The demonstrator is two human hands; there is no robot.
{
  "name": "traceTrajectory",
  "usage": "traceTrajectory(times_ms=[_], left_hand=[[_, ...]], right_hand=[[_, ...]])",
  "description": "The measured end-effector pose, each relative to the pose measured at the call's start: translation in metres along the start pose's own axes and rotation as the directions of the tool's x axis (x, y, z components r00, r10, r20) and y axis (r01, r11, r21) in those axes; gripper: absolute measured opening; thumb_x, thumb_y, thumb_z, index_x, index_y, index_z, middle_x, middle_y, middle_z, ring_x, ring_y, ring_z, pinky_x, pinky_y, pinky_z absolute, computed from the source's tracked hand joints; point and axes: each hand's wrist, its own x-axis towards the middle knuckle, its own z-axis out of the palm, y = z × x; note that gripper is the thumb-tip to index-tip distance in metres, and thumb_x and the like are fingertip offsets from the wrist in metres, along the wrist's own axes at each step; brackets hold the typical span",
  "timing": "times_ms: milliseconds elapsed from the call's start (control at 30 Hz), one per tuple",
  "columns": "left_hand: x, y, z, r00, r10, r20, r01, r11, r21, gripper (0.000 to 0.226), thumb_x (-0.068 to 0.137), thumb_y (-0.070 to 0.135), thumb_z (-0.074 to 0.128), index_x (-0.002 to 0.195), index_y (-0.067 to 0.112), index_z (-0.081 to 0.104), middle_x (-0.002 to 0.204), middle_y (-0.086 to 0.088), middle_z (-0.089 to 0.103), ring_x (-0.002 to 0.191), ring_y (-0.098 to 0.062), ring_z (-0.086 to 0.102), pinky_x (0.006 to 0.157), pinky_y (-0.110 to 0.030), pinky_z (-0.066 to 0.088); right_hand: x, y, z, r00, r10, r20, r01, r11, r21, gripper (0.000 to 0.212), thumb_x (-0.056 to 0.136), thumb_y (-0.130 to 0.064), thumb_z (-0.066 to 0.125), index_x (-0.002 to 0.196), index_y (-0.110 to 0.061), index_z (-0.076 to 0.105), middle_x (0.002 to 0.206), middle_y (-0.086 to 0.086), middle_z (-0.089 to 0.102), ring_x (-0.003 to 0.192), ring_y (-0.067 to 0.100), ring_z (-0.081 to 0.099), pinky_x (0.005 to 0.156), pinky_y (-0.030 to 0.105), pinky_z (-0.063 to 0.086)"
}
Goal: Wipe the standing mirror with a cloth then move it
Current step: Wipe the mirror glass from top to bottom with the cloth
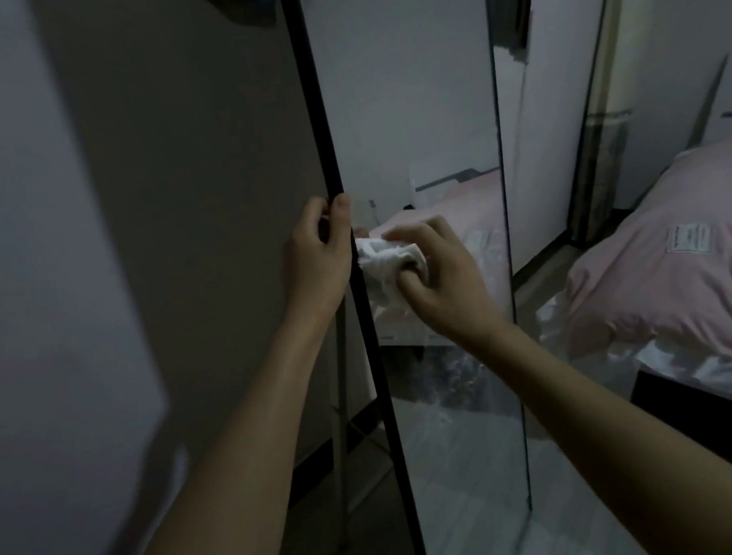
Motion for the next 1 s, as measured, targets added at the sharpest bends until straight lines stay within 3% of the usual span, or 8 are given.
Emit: traceTrajectory(times_ms=[133, 300, 367, 467, 600, 800, 900, 1000], left_hand=[[-0.013, -0.007, 0.001, 0.997, -0.045, 0.060, 0.048, 0.997, -0.055, 0.029, 0.097, 0.026, 0.047, 0.068, 0.024, 0.043, 0.060, 0.010, 0.055, 0.054, 0.007, 0.054, 0.052, -0.011, 0.039], [-0.038, -0.023, 0.003, 0.998, -0.035, 0.061, 0.035, 0.999, 0.006, 0.020, 0.096, 0.027, 0.048, 0.077, 0.020, 0.049, 0.065, 0.009, 0.048, 0.056, 0.004, 0.046, 0.051, -0.010, 0.033], [-0.045, -0.028, 0.003, 0.997, -0.045, 0.069, 0.044, 0.999, 0.008, 0.017, 0.096, 0.028, 0.047, 0.085, 0.016, 0.051, 0.070, 0.008, 0.050, 0.062, 0.001, 0.047, 0.055, -0.012, 0.035], [-0.051, -0.032, 0.001, 0.995, -0.059, 0.075, 0.058, 0.998, 0.012, 0.018, 0.096, 0.028, 0.047, 0.081, 0.019, 0.050, 0.068, 0.009, 0.049, 0.060, 0.002, 0.047, 0.054, -0.012, 0.034], [-0.053, -0.029, 0.001, 0.997, -0.054, 0.051, 0.055, 0.998, -0.014, 0.023, 0.096, 0.023, 0.049, 0.073, 0.025, 0.046, 0.063, 0.011, 0.049, 0.056, 0.005, 0.049, 0.054, -0.009, 0.035], [-0.068, -0.039, 0.004, 0.988, -0.106, 0.109, 0.112, 0.992, -0.052, 0.016, 0.095, 0.025, 0.050, 0.079, 0.027, 0.052, 0.072, 0.012, 0.062, 0.068, 0.002, 0.061, 0.061, -0.013, 0.047], [-0.077, -0.047, 0.006, 0.987, -0.117, 0.113, 0.121, 0.992, -0.026, 0.009, 0.095, 0.026, 0.050, 0.090, 0.020, 0.054, 0.077, 0.007, 0.061, 0.073, -0.007, 0.062, 0.063, -0.016, 0.046], [-0.086, -0.051, 0.006, 0.991, -0.095, 0.090, 0.094, 0.995, 0.011, 0.006, 0.094, 0.025, 0.052, 0.095, 0.019, 0.053, 0.080, 0.013, 0.058, 0.073, 0.003, 0.057, 0.062, -0.010, 0.043]], right_hand=[[-0.024, 0.006, 0.007, 0.999, -0.008, 0.036, 0.009, 1.000, -0.019, 0.030, 0.081, -0.030, 0.045, 0.108, -0.020, 0.057, 0.108, -0.002, 0.045, 0.078, 0.013, 0.053, 0.063, 0.036, 0.054], [-0.089, 0.028, 0.020, 0.991, 0.020, 0.129, -0.018, 1.000, -0.012, 0.028, 0.080, -0.028, 0.049, 0.104, -0.023, 0.061, 0.110, -0.004, 0.047, 0.092, 0.008, 0.053, 0.069, 0.035, 0.055], [-0.107, 0.034, 0.023, 0.980, 0.056, 0.191, -0.057, 0.998, -0.004, 0.025, 0.079, -0.031, 0.050, 0.102, -0.029, 0.060, 0.107, -0.009, 0.046, 0.090, 0.006, 0.055, 0.070, 0.035, 0.055], [-0.110, 0.034, 0.020, 0.959, 0.116, 0.258, -0.108, 0.993, -0.044, 0.028, 0.077, -0.036, 0.047, 0.096, -0.028, 0.065, 0.097, -0.009, 0.050, 0.080, 0.008, 0.057, 0.067, 0.037, 0.054], [-0.086, 0.023, 0.012, 0.993, 0.088, 0.075, -0.084, 0.995, -0.051, 0.031, 0.079, -0.032, 0.048, 0.096, -0.015, 0.067, 0.091, 0.000, 0.053, 0.068, 0.014, 0.055, 0.056, 0.034, 0.051], [-0.080, 0.016, 0.025, 0.999, 0.032, -0.011, -0.032, 0.999, -0.010, 0.032, 0.080, -0.026, 0.048, 0.105, -0.013, 0.062, 0.104, 0.004, 0.052, 0.085, 0.004, 0.049, 0.068, 0.019, 0.047], [-0.110, 0.030, 0.033, 0.998, 0.042, 0.052, -0.041, 0.999, -0.013, 0.026, 0.080, -0.022, 0.050, 0.104, -0.021, 0.059, 0.108, -0.002, 0.049, 0.084, 0.006, 0.052, 0.065, 0.021, 0.050], [-0.144, 0.044, 0.034, 0.977, 0.077, 0.201, -0.070, 0.997, -0.039, 0.026, 0.083, -0.028, 0.050, 0.106, -0.024, 0.060, 0.108, -0.006, 0.046, 0.085, 0.006, 0.053, 0.067, 0.020, 0.052]])
